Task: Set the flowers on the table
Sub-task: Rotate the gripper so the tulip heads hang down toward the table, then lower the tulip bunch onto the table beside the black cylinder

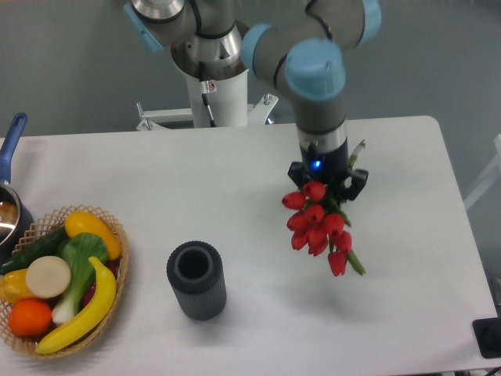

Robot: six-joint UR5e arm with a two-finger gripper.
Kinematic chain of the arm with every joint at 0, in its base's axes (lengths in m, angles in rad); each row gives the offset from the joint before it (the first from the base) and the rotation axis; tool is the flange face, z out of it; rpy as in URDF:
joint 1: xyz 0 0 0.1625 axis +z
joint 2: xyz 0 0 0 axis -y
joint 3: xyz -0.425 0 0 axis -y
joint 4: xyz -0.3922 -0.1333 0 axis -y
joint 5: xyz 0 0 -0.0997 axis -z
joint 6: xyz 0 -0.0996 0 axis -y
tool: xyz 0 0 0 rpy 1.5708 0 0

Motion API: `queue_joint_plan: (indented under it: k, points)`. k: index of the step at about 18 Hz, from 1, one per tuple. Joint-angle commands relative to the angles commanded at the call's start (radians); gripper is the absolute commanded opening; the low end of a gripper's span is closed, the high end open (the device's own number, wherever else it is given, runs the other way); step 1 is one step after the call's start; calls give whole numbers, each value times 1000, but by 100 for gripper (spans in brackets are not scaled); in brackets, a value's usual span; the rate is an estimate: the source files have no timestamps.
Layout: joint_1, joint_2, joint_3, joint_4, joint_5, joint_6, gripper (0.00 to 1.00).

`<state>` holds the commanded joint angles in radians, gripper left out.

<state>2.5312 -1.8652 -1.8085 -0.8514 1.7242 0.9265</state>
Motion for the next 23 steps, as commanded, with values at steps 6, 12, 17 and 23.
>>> queue_joint_plan:
  k: [6, 12, 17, 23]
  points:
    - [-11, -41, -14, -3, 2, -5, 37]
    - [-15, -87, -22, -2, 2, -5, 37]
    - [-22, -95, -20, 0, 2, -3, 37]
    - [-22, -107, -18, 3, 2, 2, 50]
